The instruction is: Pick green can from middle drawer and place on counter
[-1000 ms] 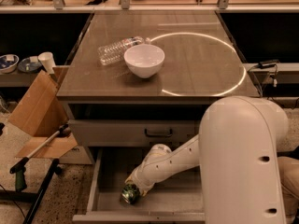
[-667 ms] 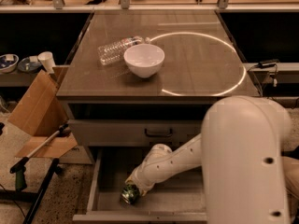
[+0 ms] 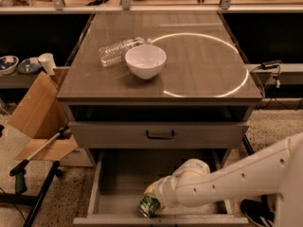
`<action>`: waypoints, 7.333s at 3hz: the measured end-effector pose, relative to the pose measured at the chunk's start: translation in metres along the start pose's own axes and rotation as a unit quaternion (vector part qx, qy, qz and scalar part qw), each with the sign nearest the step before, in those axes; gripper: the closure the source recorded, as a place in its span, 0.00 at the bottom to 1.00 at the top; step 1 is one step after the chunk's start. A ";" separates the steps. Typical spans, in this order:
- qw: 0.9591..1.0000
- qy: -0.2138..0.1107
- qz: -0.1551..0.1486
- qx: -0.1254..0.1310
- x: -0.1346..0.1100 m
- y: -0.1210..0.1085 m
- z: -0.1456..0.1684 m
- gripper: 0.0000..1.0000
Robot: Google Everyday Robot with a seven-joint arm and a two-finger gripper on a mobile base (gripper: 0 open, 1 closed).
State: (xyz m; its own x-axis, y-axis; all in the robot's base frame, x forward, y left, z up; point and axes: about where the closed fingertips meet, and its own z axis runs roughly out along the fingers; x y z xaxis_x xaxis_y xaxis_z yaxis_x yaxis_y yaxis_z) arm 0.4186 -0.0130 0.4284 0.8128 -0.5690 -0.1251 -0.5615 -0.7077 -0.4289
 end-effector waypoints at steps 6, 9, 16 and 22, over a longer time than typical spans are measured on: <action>0.990 0.134 0.046 0.006 -0.024 -0.071 -0.296 1.00; 0.981 0.174 0.082 0.003 0.011 -0.149 -0.445 1.00; 0.990 0.123 0.056 0.038 0.203 -0.260 -0.420 1.00; 0.988 0.122 0.089 0.042 0.220 -0.223 -0.414 0.00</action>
Offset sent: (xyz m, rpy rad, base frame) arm -0.0797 -0.0773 0.1868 -0.0358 -0.0590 -0.0918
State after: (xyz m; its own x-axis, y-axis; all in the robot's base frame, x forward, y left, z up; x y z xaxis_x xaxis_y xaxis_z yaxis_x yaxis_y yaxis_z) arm 0.6587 -0.1538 0.8665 0.6353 -0.7722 0.0090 -0.6686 -0.5558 -0.4940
